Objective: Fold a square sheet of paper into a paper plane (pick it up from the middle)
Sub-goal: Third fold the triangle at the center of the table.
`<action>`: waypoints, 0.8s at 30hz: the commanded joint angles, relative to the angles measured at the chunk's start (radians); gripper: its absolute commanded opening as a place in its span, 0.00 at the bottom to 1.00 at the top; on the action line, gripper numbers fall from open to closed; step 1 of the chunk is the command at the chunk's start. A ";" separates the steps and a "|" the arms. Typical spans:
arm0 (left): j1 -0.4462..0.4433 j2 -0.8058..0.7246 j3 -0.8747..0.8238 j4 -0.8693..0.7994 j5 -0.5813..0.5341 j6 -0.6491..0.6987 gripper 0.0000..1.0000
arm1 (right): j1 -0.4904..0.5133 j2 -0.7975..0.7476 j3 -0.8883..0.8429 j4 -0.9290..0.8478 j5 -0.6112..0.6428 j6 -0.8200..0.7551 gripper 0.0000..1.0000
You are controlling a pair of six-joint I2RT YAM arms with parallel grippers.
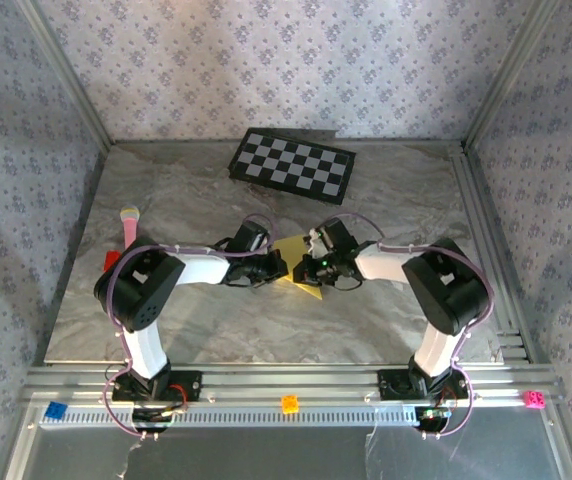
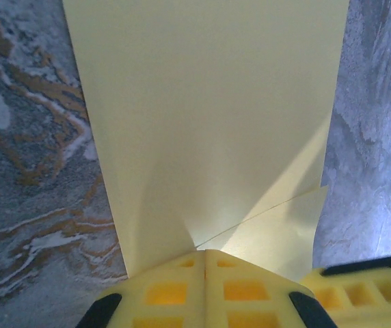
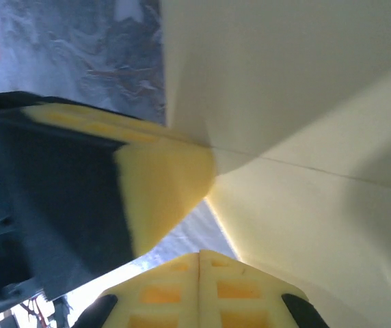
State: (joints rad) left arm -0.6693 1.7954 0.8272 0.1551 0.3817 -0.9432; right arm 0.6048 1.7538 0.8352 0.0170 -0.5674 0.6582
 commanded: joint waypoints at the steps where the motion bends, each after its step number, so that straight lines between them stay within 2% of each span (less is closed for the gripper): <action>1: 0.008 0.021 -0.022 -0.051 -0.027 0.013 0.04 | -0.001 0.048 0.018 -0.040 0.042 -0.016 0.00; 10: 0.010 0.018 -0.022 -0.070 -0.041 0.021 0.04 | -0.021 -0.028 -0.125 -0.008 0.012 -0.013 0.00; 18: 0.009 0.036 -0.010 -0.069 -0.034 0.024 0.04 | -0.085 -0.127 -0.229 -0.001 -0.040 -0.022 0.00; 24: 0.008 0.045 -0.006 -0.062 -0.018 0.026 0.04 | -0.139 -0.186 -0.285 -0.045 -0.085 -0.109 0.00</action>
State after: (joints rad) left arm -0.6674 1.7977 0.8276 0.1566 0.3889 -0.9390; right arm 0.4873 1.5936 0.5823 0.0628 -0.6331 0.6075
